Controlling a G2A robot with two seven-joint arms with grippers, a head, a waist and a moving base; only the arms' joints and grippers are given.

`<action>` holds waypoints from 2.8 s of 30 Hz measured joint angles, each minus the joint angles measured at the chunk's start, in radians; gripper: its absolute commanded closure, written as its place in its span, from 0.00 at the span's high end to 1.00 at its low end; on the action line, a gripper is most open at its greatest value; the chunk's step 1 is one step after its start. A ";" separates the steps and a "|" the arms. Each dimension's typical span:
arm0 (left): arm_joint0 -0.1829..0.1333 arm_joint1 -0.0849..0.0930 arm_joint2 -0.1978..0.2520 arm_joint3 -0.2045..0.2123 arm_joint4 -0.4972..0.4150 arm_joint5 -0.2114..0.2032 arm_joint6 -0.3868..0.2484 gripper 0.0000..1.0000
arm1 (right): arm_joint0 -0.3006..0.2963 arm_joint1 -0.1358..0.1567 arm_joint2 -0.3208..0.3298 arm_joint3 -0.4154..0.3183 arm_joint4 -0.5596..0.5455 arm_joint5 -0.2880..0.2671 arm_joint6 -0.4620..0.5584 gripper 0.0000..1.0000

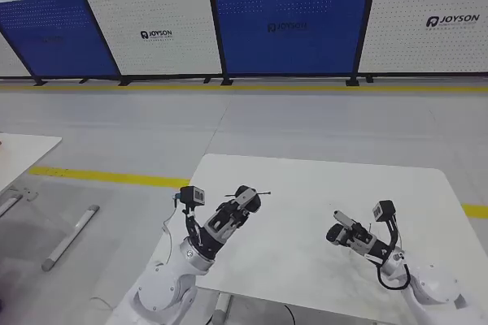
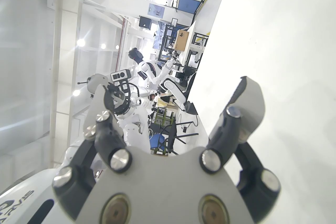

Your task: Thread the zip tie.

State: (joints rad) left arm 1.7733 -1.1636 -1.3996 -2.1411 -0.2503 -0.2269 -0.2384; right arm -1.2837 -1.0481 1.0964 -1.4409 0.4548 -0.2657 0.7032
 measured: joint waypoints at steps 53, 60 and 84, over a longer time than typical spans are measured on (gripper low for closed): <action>0.007 0.003 0.037 -0.121 0.179 0.044 0.057 0.00 | 0.000 0.000 0.000 0.000 0.000 0.000 0.000 1.00; 0.057 0.008 0.006 -0.163 0.165 0.019 0.025 0.00 | 0.000 0.000 0.000 0.000 0.000 0.000 0.000 1.00; -0.139 -0.010 0.204 0.296 0.313 0.168 -0.003 0.00 | 0.000 0.000 0.000 0.000 0.000 0.000 0.000 1.00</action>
State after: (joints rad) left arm 1.6345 -1.1734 -1.1959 -1.8450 0.0631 -0.0589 -0.2409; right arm -1.2837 -1.0481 1.0964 -1.4409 0.4548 -0.2657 0.7032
